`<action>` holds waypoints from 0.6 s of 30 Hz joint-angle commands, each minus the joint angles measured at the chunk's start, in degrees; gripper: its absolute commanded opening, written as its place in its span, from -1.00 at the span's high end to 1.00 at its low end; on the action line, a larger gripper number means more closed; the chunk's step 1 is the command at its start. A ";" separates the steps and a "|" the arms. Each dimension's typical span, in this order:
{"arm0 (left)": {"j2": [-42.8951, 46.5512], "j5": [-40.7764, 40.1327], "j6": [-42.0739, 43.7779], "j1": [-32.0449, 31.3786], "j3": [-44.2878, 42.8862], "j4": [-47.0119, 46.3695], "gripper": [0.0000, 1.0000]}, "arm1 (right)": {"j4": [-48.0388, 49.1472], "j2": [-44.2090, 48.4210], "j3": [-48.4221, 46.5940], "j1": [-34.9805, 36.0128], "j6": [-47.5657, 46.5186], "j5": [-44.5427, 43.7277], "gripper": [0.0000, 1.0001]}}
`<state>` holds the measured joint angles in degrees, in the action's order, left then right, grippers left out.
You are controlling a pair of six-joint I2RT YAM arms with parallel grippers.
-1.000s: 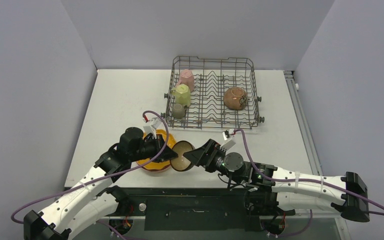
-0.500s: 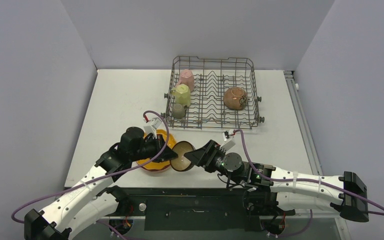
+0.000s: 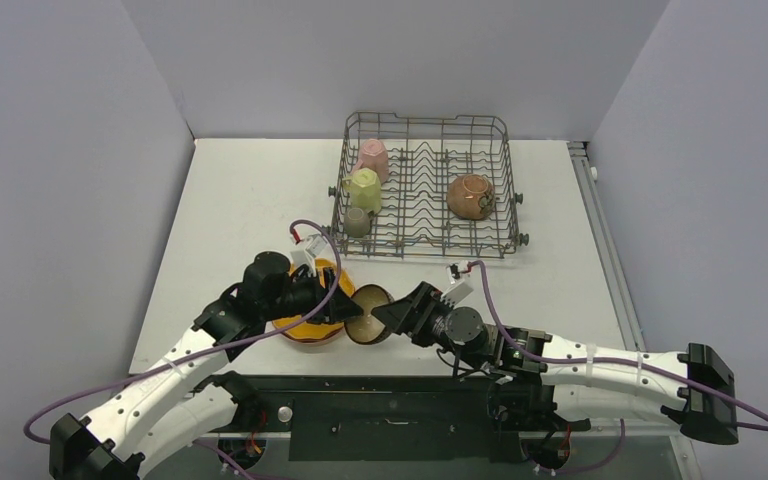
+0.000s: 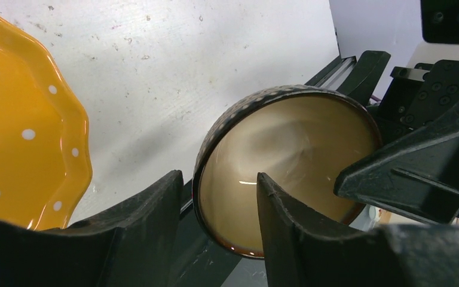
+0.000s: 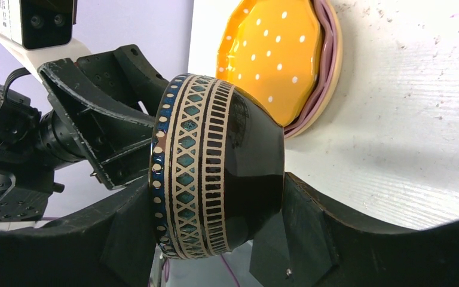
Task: Load the mixed dishes into the dish rack
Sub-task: Adjust the bowl.
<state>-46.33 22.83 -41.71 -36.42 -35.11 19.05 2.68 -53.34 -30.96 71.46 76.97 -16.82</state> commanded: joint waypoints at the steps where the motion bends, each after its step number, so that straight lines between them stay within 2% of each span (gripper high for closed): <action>1: -0.42 0.61 0.93 0.13 -3.60 -2.33 0.07 | 4.25 2.78 -1.41 -0.98 -0.82 -3.31 1.00; 4: -0.91 -0.71 2.11 0.13 -4.34 -1.03 -0.03 | 2.72 3.44 -2.26 -2.32 -2.22 -3.63 1.00; 7: -1.29 -3.56 4.73 0.25 -7.39 4.15 -0.12 | -0.96 4.56 -3.06 -4.53 -4.32 -3.83 1.00; 13: -0.49 -9.41 9.82 1.47 -11.52 10.94 -0.21 | -11.22 8.50 -7.00 -15.94 -13.64 -1.74 1.00; 18: 0.24 -10.03 10.70 1.90 -10.05 11.11 -0.23 | -21.13 8.09 -13.83 -27.92 -24.46 0.07 1.00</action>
<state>-47.03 14.98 -33.74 -35.07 -44.18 28.32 -14.76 -46.57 -36.25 50.87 63.09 -16.88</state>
